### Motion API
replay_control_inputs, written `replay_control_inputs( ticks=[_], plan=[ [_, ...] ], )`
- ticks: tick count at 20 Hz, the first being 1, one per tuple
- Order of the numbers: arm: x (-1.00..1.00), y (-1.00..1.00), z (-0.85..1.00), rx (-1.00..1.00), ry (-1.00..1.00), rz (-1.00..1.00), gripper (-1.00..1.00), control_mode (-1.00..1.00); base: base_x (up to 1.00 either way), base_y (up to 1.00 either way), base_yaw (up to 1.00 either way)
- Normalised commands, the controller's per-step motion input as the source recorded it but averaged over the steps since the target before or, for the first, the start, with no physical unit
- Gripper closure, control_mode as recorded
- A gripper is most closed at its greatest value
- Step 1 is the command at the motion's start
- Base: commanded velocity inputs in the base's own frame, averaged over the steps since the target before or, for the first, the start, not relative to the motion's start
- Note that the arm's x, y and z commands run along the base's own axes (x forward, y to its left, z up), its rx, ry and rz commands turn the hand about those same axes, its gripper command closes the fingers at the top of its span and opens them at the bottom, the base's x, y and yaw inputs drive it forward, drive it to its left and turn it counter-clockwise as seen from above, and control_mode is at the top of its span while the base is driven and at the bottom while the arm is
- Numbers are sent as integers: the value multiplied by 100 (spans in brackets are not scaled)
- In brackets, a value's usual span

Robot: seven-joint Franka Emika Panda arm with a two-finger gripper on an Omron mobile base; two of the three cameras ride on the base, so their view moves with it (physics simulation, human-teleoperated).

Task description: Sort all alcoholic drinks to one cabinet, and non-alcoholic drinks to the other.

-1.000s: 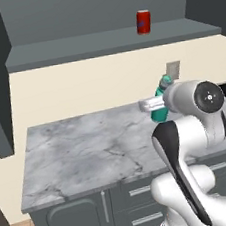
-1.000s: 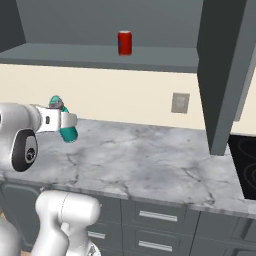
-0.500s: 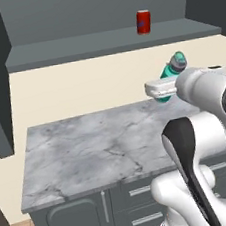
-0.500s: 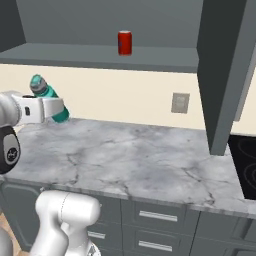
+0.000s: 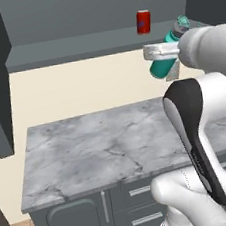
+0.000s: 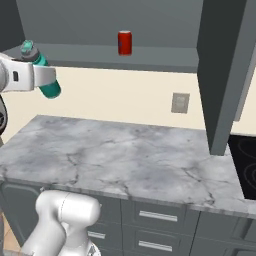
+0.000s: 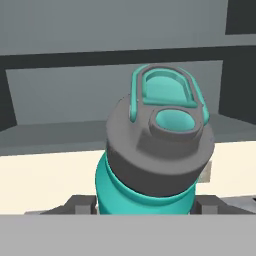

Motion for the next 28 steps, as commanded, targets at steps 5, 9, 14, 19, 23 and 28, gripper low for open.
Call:
replay_control_inputs(
  ticks=[5,9,14,19,23,28],
  plan=[
    [52,1,20,-1,-4,0,100,-100,0,0,0],
    [61,0,2,-6,-9,0,100,-100,0,0,0],
    [21,11,39,-6,-8,0,100,-100,0,0,0],
    [31,3,25,0,0,0,100,-100,0,0,0],
    [74,0,-2,0,3,3,100,-100,0,0,0],
    [75,1,-17,0,0,4,100,-100,0,0,0]
  ],
)
